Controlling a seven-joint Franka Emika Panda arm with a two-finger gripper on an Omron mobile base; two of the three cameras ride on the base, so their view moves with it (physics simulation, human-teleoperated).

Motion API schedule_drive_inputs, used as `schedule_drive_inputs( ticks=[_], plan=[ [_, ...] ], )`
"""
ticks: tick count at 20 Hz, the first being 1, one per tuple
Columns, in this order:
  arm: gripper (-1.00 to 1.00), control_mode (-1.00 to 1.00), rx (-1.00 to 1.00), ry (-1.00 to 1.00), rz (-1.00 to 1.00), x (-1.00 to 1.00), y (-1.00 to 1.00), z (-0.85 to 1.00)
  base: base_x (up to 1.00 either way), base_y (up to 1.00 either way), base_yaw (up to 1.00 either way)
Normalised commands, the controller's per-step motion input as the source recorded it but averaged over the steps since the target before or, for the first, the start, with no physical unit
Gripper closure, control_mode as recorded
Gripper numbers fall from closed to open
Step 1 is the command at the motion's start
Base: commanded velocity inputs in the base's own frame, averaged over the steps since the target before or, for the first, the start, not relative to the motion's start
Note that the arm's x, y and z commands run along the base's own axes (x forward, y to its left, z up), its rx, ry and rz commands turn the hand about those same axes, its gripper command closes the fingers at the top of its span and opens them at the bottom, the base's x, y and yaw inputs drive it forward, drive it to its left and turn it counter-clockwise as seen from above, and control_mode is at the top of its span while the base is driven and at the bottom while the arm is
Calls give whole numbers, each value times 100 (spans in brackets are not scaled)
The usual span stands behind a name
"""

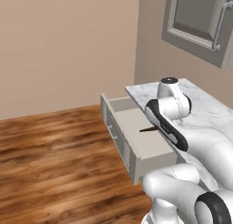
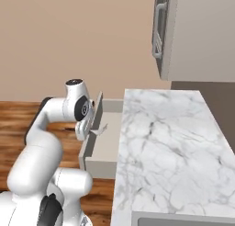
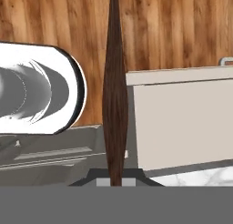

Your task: Organize the utensils by type. Pick up the wooden spoons from the counter and place them in the open cabinet. Then pick up the metallic utensils from the counter and place them in the open drawer.

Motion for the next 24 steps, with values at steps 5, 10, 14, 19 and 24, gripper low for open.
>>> schedule_drive_inputs(
  ticks=[5,10,14,19,24],
  plan=[
    [100,-100,0,0,-22,20,1,-40,0,0,0],
    [100,-100,0,0,-17,22,3,-29,0,0,0],
    [100,-100,0,0,-20,44,1,-14,0,0,0],
    [100,-100,0,0,-21,45,8,-20,0,0,0],
    [100,-100,1,0,-10,37,4,-29,0,0,0]
  ],
)
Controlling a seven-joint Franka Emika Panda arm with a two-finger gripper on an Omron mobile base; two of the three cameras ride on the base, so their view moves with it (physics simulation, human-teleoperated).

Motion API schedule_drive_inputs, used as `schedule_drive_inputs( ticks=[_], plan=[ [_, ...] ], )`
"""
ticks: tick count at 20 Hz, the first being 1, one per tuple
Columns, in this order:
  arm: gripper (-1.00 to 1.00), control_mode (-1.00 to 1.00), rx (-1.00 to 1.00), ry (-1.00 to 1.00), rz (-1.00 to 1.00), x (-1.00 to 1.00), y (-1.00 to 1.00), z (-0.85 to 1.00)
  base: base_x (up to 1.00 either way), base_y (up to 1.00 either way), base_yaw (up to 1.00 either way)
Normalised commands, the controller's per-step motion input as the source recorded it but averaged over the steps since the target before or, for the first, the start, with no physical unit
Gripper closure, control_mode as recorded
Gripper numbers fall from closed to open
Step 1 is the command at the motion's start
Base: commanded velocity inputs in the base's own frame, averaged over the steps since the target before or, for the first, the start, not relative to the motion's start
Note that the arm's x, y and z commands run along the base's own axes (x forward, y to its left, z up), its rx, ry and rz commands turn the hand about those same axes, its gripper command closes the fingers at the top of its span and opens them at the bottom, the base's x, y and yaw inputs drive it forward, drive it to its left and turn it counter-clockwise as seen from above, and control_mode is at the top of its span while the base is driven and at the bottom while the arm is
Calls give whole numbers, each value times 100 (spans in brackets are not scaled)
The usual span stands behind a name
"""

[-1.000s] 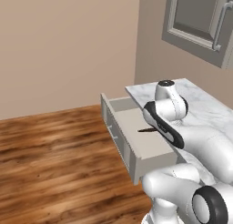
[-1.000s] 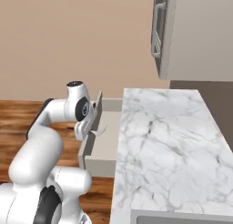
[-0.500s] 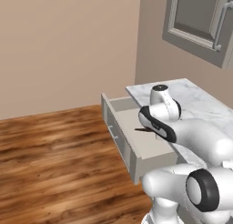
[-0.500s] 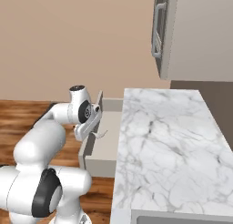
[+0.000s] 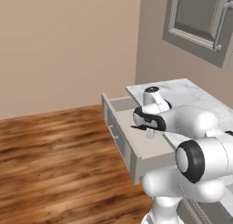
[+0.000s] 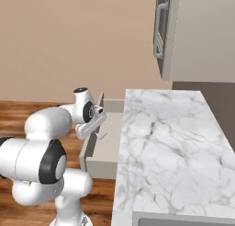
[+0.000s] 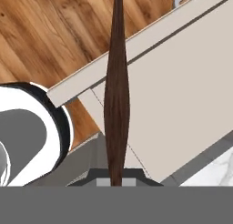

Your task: Organize the utensils by type. Pick up the wooden spoons from the counter and place them in the open cabinet. Then pick up the metallic utensils from the counter and place them in the open drawer.

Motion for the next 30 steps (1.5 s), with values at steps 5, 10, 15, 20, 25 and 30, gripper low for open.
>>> schedule_drive_inputs(
  ticks=[5,10,15,20,25,30],
  plan=[
    [100,-100,5,0,-8,34,0,-29,0,0,0],
    [100,-100,3,0,-16,26,0,-29,0,0,0],
    [100,-100,0,0,-14,42,0,-31,0,0,0],
    [100,-100,0,-1,-12,43,1,-25,0,0,0],
    [100,-100,0,0,-10,44,3,-26,0,0,0],
    [100,-100,0,0,-9,34,8,-34,0,0,0]
  ],
)
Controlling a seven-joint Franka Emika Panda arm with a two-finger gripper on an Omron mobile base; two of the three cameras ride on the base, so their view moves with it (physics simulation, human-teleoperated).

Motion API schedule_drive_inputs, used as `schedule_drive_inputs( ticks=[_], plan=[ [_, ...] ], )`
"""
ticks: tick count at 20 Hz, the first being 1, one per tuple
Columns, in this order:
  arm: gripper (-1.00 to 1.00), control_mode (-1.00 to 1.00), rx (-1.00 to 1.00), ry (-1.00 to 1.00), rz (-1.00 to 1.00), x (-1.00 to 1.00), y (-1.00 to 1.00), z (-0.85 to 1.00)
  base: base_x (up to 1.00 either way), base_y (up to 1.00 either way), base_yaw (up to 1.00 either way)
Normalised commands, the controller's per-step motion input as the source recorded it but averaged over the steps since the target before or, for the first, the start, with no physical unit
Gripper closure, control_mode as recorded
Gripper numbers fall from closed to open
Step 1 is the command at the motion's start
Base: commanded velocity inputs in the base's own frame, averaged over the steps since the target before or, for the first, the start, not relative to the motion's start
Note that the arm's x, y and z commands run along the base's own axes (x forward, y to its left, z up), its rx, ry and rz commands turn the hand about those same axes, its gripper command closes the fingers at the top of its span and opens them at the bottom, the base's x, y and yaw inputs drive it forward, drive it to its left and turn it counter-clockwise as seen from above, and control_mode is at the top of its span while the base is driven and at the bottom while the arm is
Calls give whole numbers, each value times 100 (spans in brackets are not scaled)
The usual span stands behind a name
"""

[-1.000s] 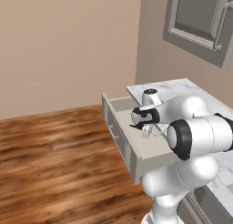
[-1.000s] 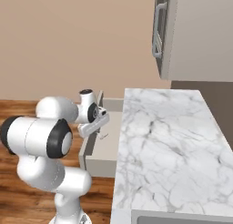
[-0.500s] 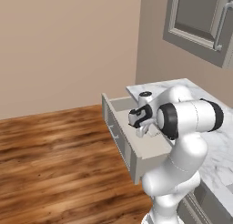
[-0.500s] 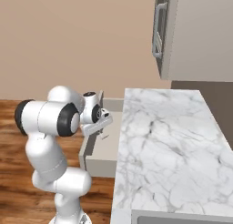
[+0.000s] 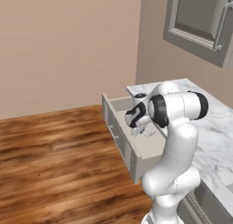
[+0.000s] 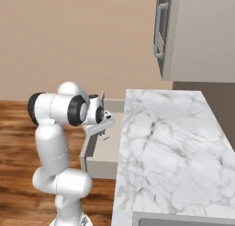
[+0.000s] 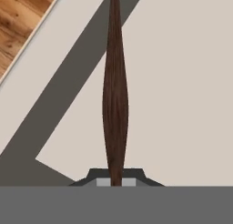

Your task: Organize the utensils by type. Pick up the wooden spoons from the counter and place them in the open cabinet. Then pick up the metallic utensils from the counter and place them in the open drawer.

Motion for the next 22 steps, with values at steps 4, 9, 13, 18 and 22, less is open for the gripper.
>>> schedule_drive_inputs(
  ticks=[4,9,13,18,22],
  plan=[
    [100,-100,0,0,-8,38,1,-37,0,0,0],
    [100,-100,0,-2,-6,30,0,-40,0,0,0],
    [100,-100,0,-4,-6,26,0,-40,0,0,0],
    [100,-100,0,-7,-7,17,6,-35,0,0,0],
    [100,-100,0,-12,-5,0,58,-57,0,0,0]
  ],
)
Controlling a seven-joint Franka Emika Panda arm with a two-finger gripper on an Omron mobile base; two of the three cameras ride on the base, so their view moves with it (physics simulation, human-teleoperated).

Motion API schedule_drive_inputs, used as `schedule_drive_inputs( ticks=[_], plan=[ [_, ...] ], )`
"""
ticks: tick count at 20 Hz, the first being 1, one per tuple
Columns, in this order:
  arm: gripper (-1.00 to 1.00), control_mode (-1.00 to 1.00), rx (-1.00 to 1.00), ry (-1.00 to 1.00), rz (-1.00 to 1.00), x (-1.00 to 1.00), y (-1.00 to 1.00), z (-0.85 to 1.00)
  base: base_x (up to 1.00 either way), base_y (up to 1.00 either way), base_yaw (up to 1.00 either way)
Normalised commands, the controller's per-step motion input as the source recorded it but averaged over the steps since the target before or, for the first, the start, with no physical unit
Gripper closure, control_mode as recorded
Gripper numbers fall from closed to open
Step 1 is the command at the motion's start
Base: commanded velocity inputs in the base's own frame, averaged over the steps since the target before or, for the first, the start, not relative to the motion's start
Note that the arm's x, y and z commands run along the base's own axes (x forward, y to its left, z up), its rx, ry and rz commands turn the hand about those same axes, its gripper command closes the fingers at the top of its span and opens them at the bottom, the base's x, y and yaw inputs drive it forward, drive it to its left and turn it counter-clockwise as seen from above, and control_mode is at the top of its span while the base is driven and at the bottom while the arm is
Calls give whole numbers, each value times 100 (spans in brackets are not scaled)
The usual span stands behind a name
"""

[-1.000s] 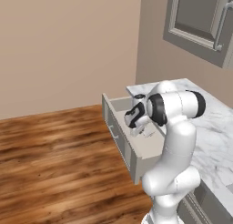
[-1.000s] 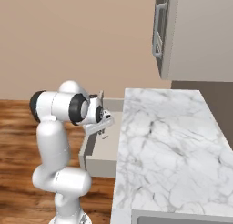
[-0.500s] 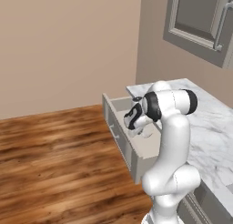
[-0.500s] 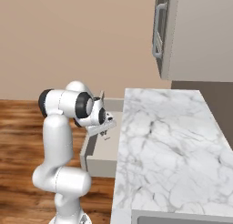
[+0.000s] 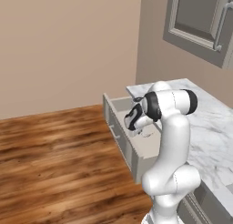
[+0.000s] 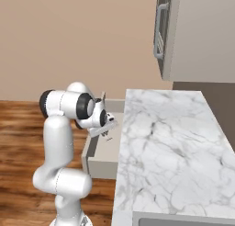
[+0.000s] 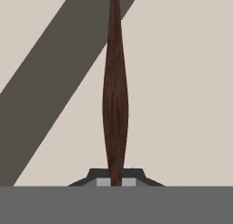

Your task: Organize the utensils by type. Pick up the wooden spoons from the counter and place them in the open cabinet. Then pick up the metallic utensils from the counter and place them in the open drawer.

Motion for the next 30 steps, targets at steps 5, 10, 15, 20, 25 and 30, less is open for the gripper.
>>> schedule_drive_inputs(
  ticks=[5,10,15,20,25,30],
  plan=[
    [100,-100,0,-10,-5,3,74,-61,0,0,0],
    [100,-100,0,-4,-3,5,95,-67,0,0,0],
    [100,-100,0,-2,-2,4,100,-66,0,0,0],
    [100,-100,0,-5,0,6,100,-40,0,0,0],
    [100,-100,3,-29,-7,-24,35,14,0,0,0],
    [100,-100,18,-28,-14,-63,-78,29,0,0,0]
  ],
)
